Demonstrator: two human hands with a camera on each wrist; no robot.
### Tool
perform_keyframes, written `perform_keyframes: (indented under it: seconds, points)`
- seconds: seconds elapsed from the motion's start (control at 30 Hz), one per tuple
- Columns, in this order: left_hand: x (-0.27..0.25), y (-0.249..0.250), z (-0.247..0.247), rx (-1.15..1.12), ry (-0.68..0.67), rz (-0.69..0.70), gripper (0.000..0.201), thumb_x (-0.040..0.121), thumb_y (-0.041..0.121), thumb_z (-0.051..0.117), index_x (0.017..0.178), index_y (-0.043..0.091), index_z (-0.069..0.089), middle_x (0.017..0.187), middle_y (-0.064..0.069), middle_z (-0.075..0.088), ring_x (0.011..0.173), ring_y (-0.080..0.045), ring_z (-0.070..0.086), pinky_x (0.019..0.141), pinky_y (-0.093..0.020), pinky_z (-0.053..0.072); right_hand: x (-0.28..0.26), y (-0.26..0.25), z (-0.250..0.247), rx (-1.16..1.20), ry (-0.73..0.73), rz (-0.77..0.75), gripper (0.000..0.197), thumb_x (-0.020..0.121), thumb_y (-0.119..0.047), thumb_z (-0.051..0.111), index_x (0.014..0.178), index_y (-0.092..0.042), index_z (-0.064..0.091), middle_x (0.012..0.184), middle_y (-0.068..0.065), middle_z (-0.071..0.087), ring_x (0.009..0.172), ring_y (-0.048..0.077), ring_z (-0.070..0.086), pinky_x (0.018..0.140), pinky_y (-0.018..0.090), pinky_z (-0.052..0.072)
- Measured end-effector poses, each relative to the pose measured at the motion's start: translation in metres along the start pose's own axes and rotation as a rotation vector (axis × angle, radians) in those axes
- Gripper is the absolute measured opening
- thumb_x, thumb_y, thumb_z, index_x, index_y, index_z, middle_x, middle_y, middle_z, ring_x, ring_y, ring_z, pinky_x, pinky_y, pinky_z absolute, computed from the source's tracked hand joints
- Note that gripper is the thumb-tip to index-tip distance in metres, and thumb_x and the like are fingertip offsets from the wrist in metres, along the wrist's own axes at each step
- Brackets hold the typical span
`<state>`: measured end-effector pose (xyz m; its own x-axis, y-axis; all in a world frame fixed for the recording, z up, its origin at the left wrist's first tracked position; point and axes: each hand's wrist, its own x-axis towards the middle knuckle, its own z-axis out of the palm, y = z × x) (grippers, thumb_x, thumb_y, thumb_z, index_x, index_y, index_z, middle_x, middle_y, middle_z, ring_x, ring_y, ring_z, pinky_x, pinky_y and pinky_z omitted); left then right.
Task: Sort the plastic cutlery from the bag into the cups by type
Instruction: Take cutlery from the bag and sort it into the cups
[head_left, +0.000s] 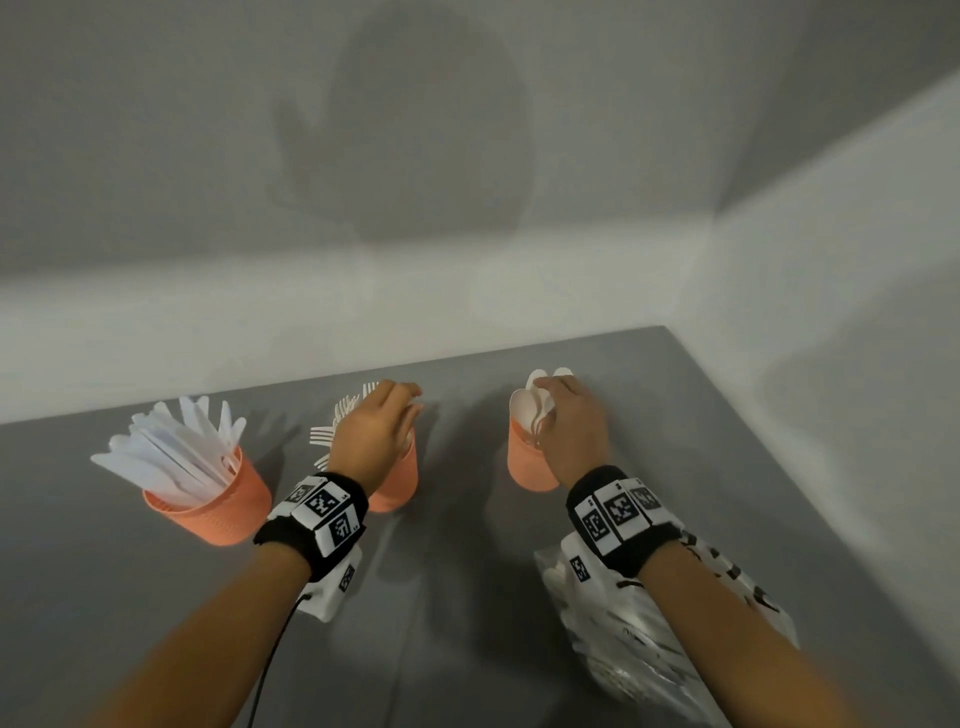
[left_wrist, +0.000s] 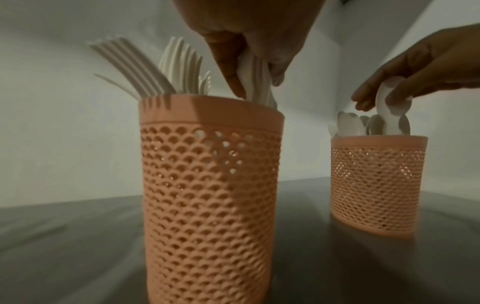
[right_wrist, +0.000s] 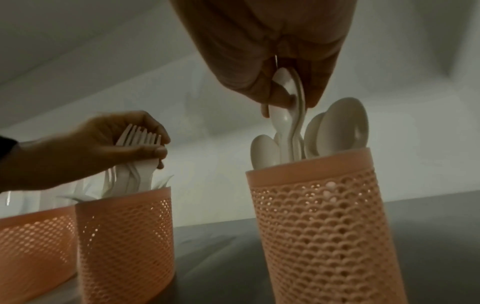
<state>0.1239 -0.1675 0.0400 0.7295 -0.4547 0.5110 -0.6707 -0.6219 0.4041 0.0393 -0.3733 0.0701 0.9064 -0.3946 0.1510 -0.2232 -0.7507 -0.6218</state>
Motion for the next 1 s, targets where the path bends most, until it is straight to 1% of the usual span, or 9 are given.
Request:
perform_keyframes:
  seconds: [0.1,0.17,0.3,0.53,0.6,0.7,0.8,0.9,1.0]
  points:
    - [0.002,-0.006,0.004,0.343,-0.061,0.033,0.019,0.075,0.01,0.055,0.089,0.005,0.067,0.086,-0.012,0.07,0.085,-0.034,0.069,0.085,-0.047,0.051,-0.002,-0.001,0.001,-0.3,-0.112,-0.037,0.051,0.092,-0.013,0.04,0.142,-0.006,0.03,0.151,0.009,0.027,0.143,0.024,0.018,0.117,0.036,0.006]
    - [-0.002,-0.006,0.008,0.546,-0.131,-0.026,0.027,0.077,0.012,0.058,0.1,0.002,0.066,0.1,-0.014,0.07,0.107,-0.036,0.063,0.106,-0.058,0.028,-0.006,0.0,0.005,-0.448,-0.176,-0.009,0.056,0.095,-0.024,0.028,0.146,-0.005,0.016,0.157,0.01,0.012,0.146,0.023,0.006,0.117,0.044,-0.001]
    - [-0.007,0.0,0.008,0.568,-0.283,-0.18,0.07,0.091,0.049,0.022,0.133,-0.002,0.045,0.136,-0.019,0.051,0.133,-0.032,0.041,0.112,-0.055,0.002,-0.005,0.008,0.006,-0.511,-0.246,0.053,0.065,0.094,-0.038,0.015,0.149,-0.005,0.003,0.159,0.011,-0.001,0.147,0.024,-0.001,0.115,0.053,-0.002]
    - [-0.007,0.021,0.0,0.502,-0.332,-0.37,0.089,0.088,0.065,0.023,0.148,0.003,-0.001,0.157,-0.015,0.005,0.146,-0.028,0.002,0.113,-0.059,-0.003,-0.013,0.015,-0.011,-0.282,-0.232,0.088,0.074,0.095,-0.054,0.025,0.149,-0.017,-0.008,0.158,0.01,-0.013,0.146,0.023,-0.012,0.115,0.053,-0.005]
    - [-0.008,0.028,-0.005,0.42,-0.247,-0.336,0.086,0.09,0.062,0.026,0.148,0.003,0.001,0.157,-0.018,0.007,0.146,-0.031,0.005,0.114,-0.056,-0.001,-0.018,0.013,-0.021,-0.18,-0.173,0.093,0.074,0.095,-0.052,0.03,0.149,-0.018,-0.006,0.159,0.008,-0.006,0.147,0.023,-0.007,0.115,0.051,-0.002]
    - [-0.006,0.05,-0.01,0.19,-0.165,-0.209,0.075,0.094,0.051,0.033,0.148,0.006,0.004,0.155,-0.019,0.015,0.144,-0.033,0.012,0.116,-0.048,0.008,-0.023,0.013,-0.038,0.022,-0.168,0.079,0.065,0.095,-0.044,0.041,0.147,-0.012,0.02,0.15,0.013,0.032,0.14,0.027,0.027,0.113,0.044,0.02]
    - [-0.006,0.085,-0.011,-0.098,-0.189,-0.141,0.066,0.095,0.036,0.043,0.147,0.007,0.014,0.15,-0.018,0.028,0.136,-0.032,0.031,0.11,-0.042,0.028,-0.039,0.011,-0.061,0.163,-0.232,0.078,0.035,0.093,-0.035,0.049,0.114,-0.008,0.059,0.102,0.007,0.06,0.099,0.021,0.057,0.087,0.028,0.043]
    - [-0.017,0.117,0.0,-0.341,-0.356,-0.089,0.048,0.09,0.024,0.052,0.132,0.006,0.041,0.127,-0.014,0.051,0.113,-0.029,0.052,0.094,-0.035,0.04,-0.061,0.018,-0.079,0.02,-0.295,0.064,0.031,0.092,-0.018,0.052,0.062,-0.011,0.052,0.069,0.018,0.055,0.058,0.013,0.043,0.055,0.019,0.031]
    - [-0.034,0.142,0.021,-0.454,-0.491,-0.019,0.029,0.085,0.022,0.054,0.105,0.002,0.059,0.106,-0.011,0.057,0.098,-0.027,0.054,0.085,-0.034,0.043,-0.083,0.035,-0.087,-0.126,-0.45,0.147,0.027,0.088,-0.016,0.056,0.066,0.0,0.063,0.071,0.023,0.063,0.062,0.029,0.053,0.059,0.024,0.041]
